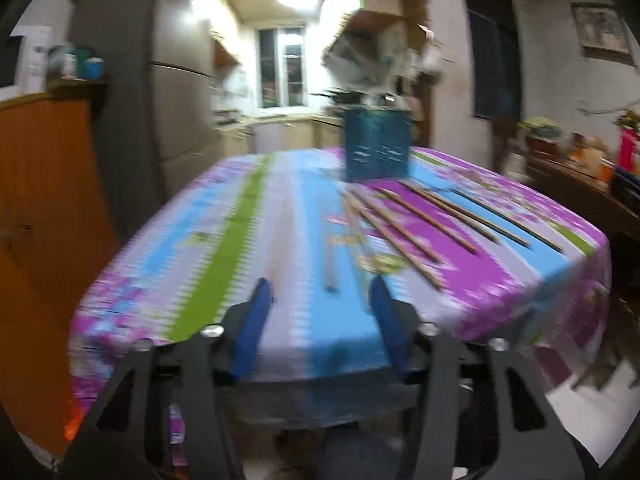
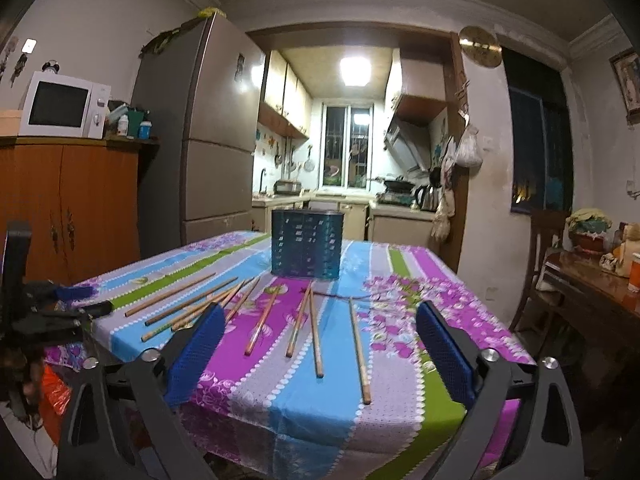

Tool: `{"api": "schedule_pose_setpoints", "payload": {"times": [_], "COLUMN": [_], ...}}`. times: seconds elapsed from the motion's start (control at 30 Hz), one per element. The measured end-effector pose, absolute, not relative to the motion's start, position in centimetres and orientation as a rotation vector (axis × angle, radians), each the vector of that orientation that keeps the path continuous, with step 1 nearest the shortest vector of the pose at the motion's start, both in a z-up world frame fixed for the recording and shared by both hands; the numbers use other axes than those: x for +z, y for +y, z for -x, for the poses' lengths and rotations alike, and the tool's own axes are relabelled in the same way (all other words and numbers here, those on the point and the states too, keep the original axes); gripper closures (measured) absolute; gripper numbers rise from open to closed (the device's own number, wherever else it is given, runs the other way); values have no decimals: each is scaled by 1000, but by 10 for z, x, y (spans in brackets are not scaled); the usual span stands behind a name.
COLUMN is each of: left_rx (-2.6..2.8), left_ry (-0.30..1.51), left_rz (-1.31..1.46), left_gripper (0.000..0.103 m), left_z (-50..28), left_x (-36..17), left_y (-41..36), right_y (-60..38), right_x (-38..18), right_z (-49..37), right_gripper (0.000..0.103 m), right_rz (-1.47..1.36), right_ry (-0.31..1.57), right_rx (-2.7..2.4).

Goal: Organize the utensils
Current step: 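Move both tools toward the wooden chopsticks lying on the cloth, then close the left tool on a wooden chopstick while the right tool grasps another chopstick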

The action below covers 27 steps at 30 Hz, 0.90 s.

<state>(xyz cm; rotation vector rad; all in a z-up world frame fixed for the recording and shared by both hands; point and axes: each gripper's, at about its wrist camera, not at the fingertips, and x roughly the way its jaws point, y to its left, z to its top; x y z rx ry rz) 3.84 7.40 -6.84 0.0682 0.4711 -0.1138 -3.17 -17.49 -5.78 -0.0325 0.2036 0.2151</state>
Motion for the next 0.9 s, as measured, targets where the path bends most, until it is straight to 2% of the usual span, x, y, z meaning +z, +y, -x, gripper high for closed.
{"api": "schedule_pose_setpoints", "payload": {"times": [0.03, 0.1, 0.2, 0.27, 0.57, 0.63, 0.7, 0.73, 0.77, 0.8, 0.9], "left_rx": [-129, -148, -176, -176, -170, -170, -170, -169, -168, -168, -167], "left_ry": [481, 497, 513, 525, 510, 503, 499, 498, 499, 500, 498], "left_rz": [-75, -92, -102, -101, -94, -95, -99, -99, -96, -93, -92], "left_gripper": [67, 73, 77, 77, 77, 83, 92, 93, 96, 96, 96], "left_z": [-41, -47, -50, -56, -68, -69, -69, -70, -71, -72, -72], "left_x": [-71, -77, -97, -101, -103, -104, -105, -105, -105, -104, -105], "left_y": [69, 61, 53, 54, 58, 56, 54, 54, 54, 54, 53], "right_y": [-174, -173, -170, -166, -156, -154, -151, -151, -149, -147, -136], "right_x": [-60, -68, -77, -82, -94, -98, -104, -108, -111, -112, -118], "right_z": [29, 20, 11, 6, -10, -15, -23, -27, -31, -35, -53], "right_gripper": [16, 29, 44, 47, 47, 47, 53, 55, 61, 68, 74], "right_rz": [32, 28, 24, 31, 31, 24, 19, 17, 17, 17, 21], "right_ry": [216, 252, 294, 312, 360, 376, 400, 407, 413, 422, 441], "right_rx": [221, 231, 248, 257, 283, 288, 296, 299, 302, 305, 309]}}
